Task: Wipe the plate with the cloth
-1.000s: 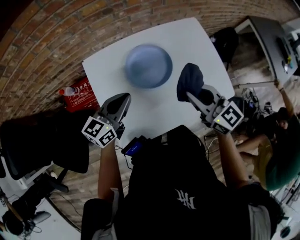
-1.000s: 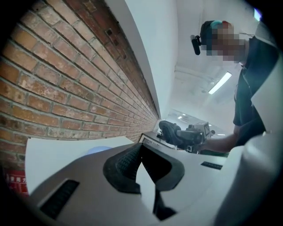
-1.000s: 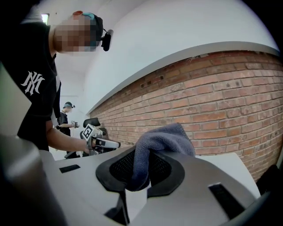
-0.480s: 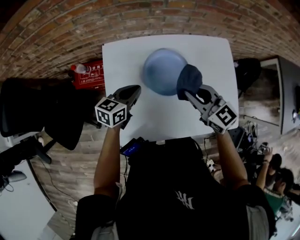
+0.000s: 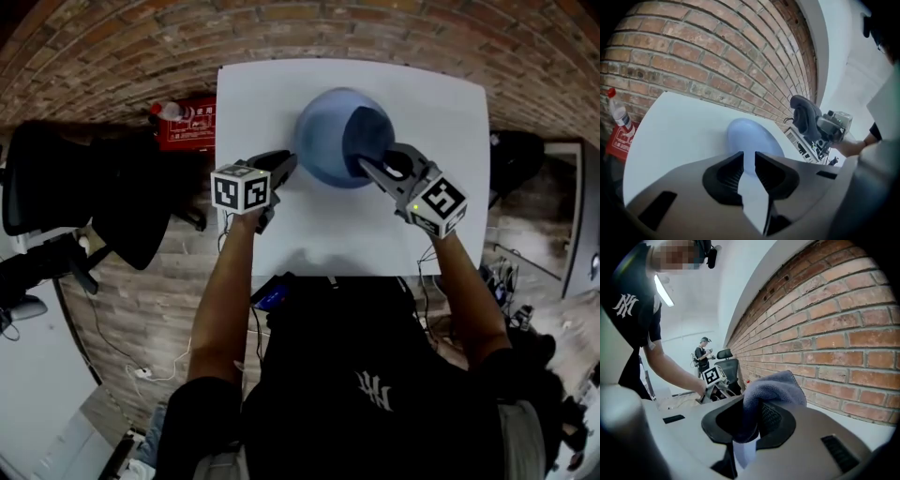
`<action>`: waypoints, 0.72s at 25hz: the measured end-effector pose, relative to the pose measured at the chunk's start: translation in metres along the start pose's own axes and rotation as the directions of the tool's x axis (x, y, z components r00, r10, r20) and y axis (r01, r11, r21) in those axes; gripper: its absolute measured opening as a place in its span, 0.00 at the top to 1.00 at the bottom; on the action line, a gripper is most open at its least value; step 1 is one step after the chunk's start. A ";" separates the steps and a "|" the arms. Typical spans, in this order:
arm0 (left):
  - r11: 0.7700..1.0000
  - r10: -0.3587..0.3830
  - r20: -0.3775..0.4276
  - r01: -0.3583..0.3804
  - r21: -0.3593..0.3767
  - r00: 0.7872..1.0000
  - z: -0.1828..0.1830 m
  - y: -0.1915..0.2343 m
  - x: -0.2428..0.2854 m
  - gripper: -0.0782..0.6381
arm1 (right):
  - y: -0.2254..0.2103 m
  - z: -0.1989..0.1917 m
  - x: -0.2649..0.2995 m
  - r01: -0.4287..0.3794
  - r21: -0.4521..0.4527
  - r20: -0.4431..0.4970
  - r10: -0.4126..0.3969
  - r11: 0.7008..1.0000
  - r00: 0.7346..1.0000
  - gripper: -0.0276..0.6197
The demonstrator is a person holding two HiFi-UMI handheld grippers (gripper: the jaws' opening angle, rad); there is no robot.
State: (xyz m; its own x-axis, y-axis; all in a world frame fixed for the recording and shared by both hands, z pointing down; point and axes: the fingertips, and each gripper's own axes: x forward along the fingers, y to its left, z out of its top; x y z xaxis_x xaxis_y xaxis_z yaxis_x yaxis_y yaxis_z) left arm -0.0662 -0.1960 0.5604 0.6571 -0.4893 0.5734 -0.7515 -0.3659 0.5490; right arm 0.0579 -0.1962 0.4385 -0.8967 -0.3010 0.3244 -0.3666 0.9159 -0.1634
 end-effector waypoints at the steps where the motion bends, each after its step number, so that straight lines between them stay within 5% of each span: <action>1: 1.000 0.004 -0.011 -0.004 -0.014 1.000 -0.003 0.003 0.004 0.79 | 0.001 0.003 0.003 -0.009 -0.002 0.012 0.009 1.000 1.000 0.84; 10: 0.990 0.022 -0.078 -0.032 -0.136 0.997 -0.023 0.018 0.035 0.77 | 0.008 -0.003 0.012 -0.029 0.052 0.019 0.028 0.998 0.999 0.84; 18: 0.984 0.079 -0.086 -0.092 -0.155 0.993 -0.024 0.028 0.040 0.79 | -0.005 -0.005 0.041 -0.017 -0.003 0.014 0.017 1.000 1.000 0.84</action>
State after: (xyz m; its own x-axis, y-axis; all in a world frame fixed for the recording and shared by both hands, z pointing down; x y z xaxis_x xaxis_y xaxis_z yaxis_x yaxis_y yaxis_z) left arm -0.0593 -0.2066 0.6138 0.5980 -0.4470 0.6653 -0.7906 -0.1926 0.5812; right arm 0.0238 -0.2116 0.4575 -0.9061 -0.2894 0.3087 -0.3510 0.9216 -0.1660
